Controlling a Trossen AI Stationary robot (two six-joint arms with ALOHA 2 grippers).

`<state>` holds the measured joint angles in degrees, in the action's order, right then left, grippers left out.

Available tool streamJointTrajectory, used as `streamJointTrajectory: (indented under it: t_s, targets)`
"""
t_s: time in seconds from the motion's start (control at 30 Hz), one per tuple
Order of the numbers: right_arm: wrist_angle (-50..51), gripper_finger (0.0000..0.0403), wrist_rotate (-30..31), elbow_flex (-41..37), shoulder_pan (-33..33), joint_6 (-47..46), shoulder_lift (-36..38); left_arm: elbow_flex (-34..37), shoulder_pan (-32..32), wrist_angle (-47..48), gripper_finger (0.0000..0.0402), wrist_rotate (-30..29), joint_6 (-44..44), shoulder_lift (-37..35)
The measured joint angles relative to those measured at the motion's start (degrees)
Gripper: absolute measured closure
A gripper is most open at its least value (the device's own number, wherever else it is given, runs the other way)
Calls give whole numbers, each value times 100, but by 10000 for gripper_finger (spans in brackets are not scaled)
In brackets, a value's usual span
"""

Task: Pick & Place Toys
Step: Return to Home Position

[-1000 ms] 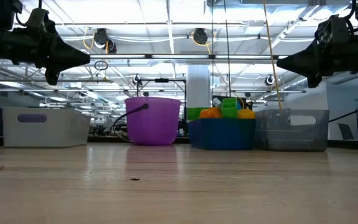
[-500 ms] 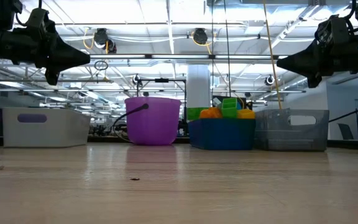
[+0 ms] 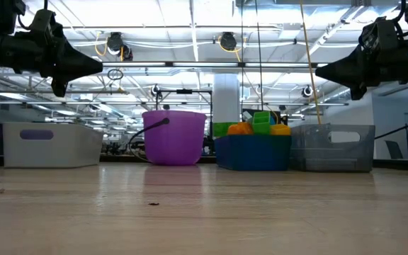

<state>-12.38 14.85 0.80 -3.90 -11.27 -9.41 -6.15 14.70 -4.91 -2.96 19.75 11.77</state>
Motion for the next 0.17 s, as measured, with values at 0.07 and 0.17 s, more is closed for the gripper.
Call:
streamJointTrajectory:
  t_s: [0.07,0.17]
  targets:
    - [0,401,0,0,0,-1,0,0,0,-2,353,-2,0,0]
    - [0,400,0,0,0,0,0,0,-1,-1,353,-2,0,0]
